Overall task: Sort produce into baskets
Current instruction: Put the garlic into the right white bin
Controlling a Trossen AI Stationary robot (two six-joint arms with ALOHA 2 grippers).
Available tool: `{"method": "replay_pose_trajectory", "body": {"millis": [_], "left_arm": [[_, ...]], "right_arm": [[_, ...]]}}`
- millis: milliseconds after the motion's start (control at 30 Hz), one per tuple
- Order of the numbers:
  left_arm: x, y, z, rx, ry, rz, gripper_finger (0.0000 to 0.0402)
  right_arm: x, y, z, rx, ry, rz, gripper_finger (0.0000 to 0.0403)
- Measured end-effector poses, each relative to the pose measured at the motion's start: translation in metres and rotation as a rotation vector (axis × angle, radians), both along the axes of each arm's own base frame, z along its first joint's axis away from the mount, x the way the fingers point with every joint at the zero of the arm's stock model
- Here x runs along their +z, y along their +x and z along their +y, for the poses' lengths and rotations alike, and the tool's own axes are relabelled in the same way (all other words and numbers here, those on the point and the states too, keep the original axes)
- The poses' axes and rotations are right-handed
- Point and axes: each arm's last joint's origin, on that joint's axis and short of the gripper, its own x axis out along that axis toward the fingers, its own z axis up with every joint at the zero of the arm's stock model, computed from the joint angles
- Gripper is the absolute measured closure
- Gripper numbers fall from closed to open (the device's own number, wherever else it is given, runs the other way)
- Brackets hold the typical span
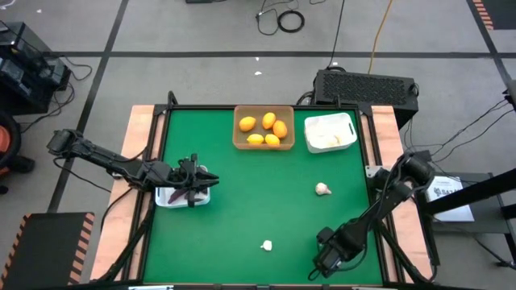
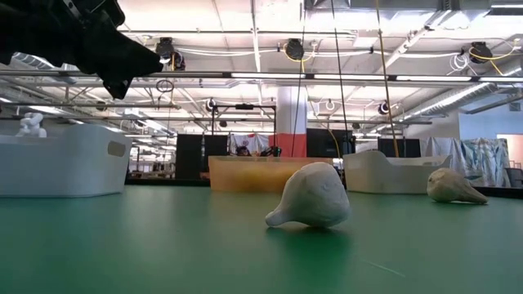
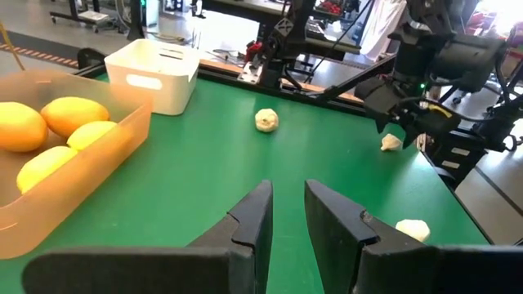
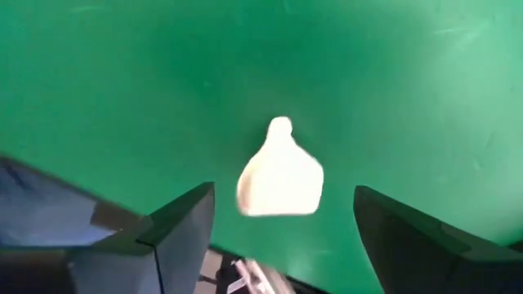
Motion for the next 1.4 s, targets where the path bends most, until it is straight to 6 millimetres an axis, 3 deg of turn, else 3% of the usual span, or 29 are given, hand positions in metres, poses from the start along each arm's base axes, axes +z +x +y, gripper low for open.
{"method": "replay_pose_trajectory", "body": {"millis": [233, 667, 833, 1067, 1233, 1400], "left_arm": [[0.000, 0.000, 0.000, 0.001, -0.007, -0.001, 0.0322], [-0.002, 0.000, 0.002, 0.050, 0.009, 0.026, 0.0322], [0.000, 0.005, 0.001, 0.085, 0.022, 0.128, 0.0322], [-0.001, 0.017, -0.001, 0.153, 0.053, 0.208, 0.0322], [-0.006, 0.022, 0.001, 0.170, 0.063, 0.242, 0.0322], [-0.012, 0.025, 0.005, 0.192, 0.072, 0.276, 0.0322]], "right_arm": [[-0.012, 0.003, 0.001, 0.044, -0.028, -0.008, 0.0146], [-0.012, 0.004, 0.001, 0.090, 0.005, -0.004, 0.0262], [-0.005, 0.012, -0.009, 0.140, 0.030, -0.052, 0.0283], [0.030, 0.028, -0.049, 0.176, -0.025, -0.246, 0.0283], [0.060, 0.035, -0.092, 0.195, -0.177, -0.417, 0.0282], [0.078, 0.043, -0.142, 0.203, -0.356, -0.501, 0.0282]]}}
